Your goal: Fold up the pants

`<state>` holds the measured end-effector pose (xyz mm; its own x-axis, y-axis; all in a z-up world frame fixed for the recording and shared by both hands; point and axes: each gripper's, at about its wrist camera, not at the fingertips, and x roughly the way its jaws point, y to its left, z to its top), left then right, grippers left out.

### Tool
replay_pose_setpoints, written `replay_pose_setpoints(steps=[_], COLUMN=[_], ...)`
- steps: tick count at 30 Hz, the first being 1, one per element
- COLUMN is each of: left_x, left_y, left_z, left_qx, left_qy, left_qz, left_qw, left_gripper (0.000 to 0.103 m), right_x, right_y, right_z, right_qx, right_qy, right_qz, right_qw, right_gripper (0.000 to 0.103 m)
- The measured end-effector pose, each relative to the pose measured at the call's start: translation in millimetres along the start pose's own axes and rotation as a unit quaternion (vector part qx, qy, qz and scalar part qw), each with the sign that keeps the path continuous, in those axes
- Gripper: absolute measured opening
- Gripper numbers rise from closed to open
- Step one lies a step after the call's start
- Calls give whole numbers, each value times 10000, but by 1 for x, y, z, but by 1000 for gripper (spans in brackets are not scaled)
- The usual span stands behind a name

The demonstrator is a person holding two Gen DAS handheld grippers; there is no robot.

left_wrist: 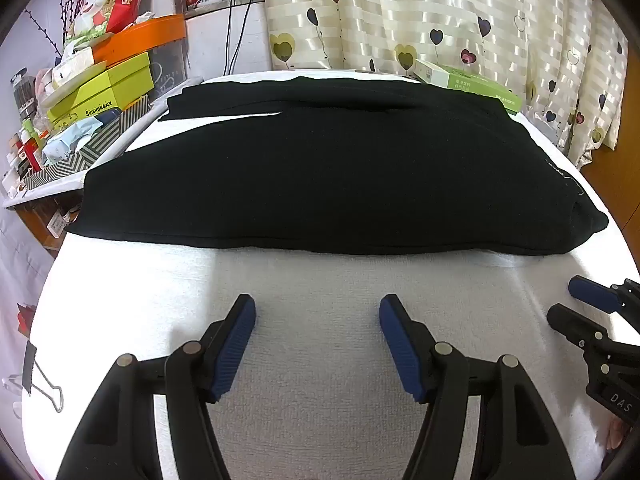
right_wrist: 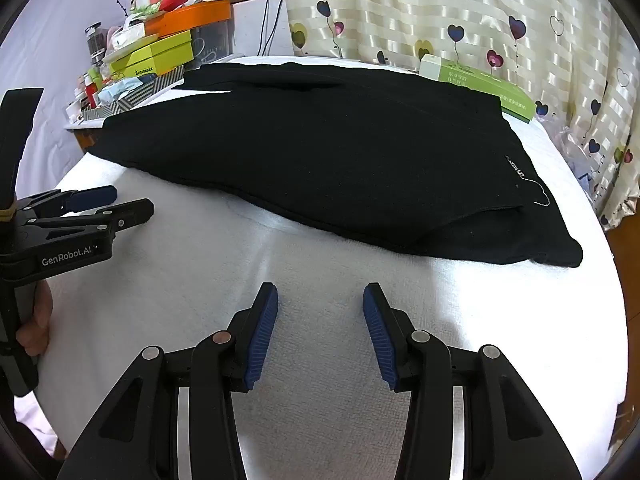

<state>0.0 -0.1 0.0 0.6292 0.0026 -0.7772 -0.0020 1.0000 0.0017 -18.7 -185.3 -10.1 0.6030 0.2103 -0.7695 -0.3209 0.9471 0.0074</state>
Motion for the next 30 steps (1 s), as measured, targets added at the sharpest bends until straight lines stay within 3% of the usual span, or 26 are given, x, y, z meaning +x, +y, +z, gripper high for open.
replay_pose_setpoints(steps=[30], left_x=[2], left_y=[0], left_z=[1], left_qx=[42], left_qy=[1], left_qz=[55], left_qw=[10000], left_gripper=[68], right_x=[0], right_y=[0], right_z=[0], right_qx=[20], right_qy=[-2], right_qz=[25], right_qw=[10000], right_gripper=[46])
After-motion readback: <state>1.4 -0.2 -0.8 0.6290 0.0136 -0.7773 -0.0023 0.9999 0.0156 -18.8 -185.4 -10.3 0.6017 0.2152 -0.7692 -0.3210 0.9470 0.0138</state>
